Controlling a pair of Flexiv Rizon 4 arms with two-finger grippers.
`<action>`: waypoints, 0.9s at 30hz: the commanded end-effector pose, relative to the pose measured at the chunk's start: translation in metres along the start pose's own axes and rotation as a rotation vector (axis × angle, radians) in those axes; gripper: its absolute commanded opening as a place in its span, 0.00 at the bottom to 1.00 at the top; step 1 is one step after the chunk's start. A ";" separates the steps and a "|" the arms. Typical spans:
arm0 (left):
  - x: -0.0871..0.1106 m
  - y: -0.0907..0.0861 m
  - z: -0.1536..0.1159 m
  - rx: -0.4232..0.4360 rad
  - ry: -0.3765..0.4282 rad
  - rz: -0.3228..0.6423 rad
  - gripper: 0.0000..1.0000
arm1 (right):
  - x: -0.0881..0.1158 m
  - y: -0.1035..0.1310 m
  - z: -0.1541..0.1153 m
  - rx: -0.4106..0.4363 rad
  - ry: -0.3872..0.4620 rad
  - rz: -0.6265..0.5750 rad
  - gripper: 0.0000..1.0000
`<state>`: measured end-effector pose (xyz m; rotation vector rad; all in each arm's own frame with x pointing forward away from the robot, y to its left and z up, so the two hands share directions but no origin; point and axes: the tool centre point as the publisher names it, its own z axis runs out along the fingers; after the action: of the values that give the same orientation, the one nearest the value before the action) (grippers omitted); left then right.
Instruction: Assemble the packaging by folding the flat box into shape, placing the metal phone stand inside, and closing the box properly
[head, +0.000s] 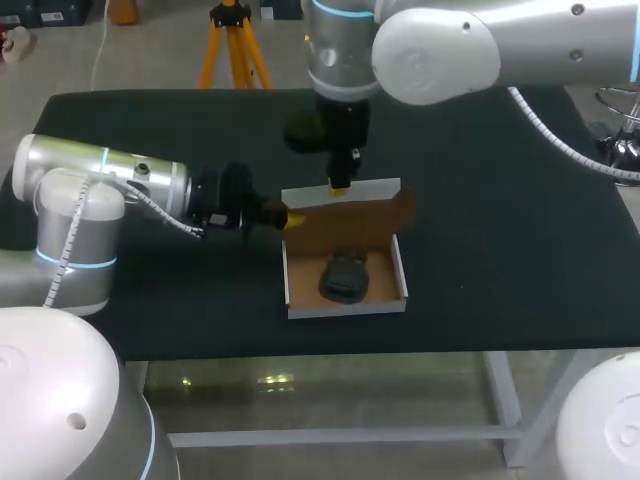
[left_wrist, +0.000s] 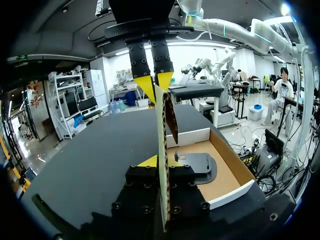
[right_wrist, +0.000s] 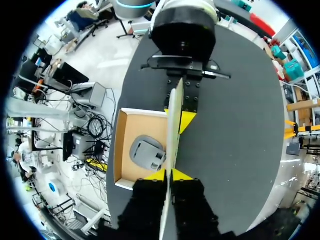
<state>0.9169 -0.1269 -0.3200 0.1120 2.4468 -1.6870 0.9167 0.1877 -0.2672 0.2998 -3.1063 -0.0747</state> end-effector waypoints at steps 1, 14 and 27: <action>0.000 -0.001 0.001 0.002 0.001 0.001 0.00 | 0.002 0.003 -0.003 -0.001 0.004 -0.003 0.49; 0.000 -0.001 0.001 0.002 0.001 0.001 0.00 | -0.001 -0.009 -0.034 -0.109 -0.029 0.043 1.00; 0.000 -0.001 0.001 0.002 0.001 0.001 0.00 | -0.012 -0.025 -0.050 -0.152 -0.040 0.182 1.00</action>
<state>0.9171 -0.1285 -0.3189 0.1130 2.4467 -1.6872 0.9365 0.1644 -0.2181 0.0097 -3.1239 -0.3085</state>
